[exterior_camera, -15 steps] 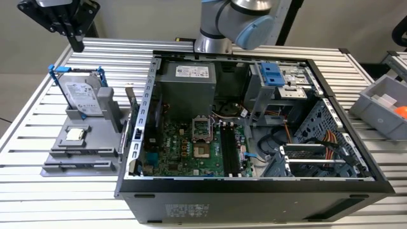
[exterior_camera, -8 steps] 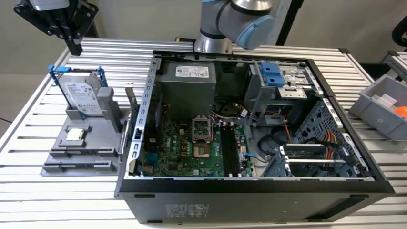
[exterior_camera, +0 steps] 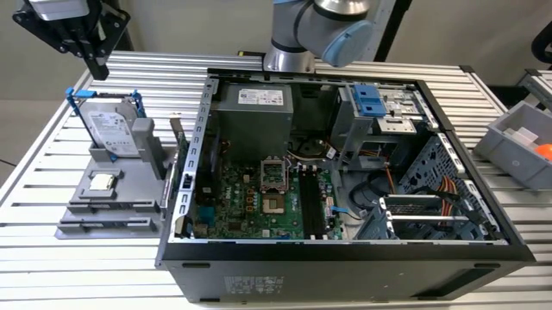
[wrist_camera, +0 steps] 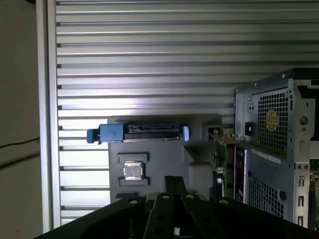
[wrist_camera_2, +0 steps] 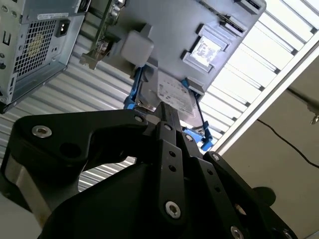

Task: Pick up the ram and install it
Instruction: 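Reach for the ram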

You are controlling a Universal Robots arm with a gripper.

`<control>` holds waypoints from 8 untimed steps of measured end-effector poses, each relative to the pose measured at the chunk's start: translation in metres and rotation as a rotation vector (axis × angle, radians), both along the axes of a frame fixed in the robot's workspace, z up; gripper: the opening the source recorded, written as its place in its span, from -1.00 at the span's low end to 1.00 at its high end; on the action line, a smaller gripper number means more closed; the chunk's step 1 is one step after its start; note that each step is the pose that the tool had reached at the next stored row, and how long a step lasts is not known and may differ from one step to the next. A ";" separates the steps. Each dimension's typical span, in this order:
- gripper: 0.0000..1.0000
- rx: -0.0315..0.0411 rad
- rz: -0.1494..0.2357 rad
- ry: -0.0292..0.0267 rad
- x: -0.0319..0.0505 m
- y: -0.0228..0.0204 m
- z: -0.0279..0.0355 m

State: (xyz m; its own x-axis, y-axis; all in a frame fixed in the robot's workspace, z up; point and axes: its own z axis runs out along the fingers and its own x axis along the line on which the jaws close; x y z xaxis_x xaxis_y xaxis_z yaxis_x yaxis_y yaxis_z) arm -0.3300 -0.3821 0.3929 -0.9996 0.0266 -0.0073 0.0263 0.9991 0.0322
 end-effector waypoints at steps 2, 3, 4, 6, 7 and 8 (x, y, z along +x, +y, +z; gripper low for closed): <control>-1.00 0.0000 0.000 0.0001 -0.0002 -0.0027 -0.0001; -1.00 0.0000 0.000 0.0001 -0.0004 -0.0041 -0.0002; -1.00 0.0000 0.000 0.0000 -0.0005 -0.0054 -0.0002; -1.00 0.0001 0.000 0.0000 -0.0009 -0.0083 -0.0004; -1.00 0.0001 0.000 0.0000 -0.0010 -0.0096 -0.0004; -1.00 0.0001 0.000 0.0000 -0.0013 -0.0109 -0.0005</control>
State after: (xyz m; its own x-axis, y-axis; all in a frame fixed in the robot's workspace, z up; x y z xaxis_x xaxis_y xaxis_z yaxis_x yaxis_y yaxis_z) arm -0.3313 -0.3930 0.3924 -0.9996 0.0266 -0.0073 0.0264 0.9991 0.0322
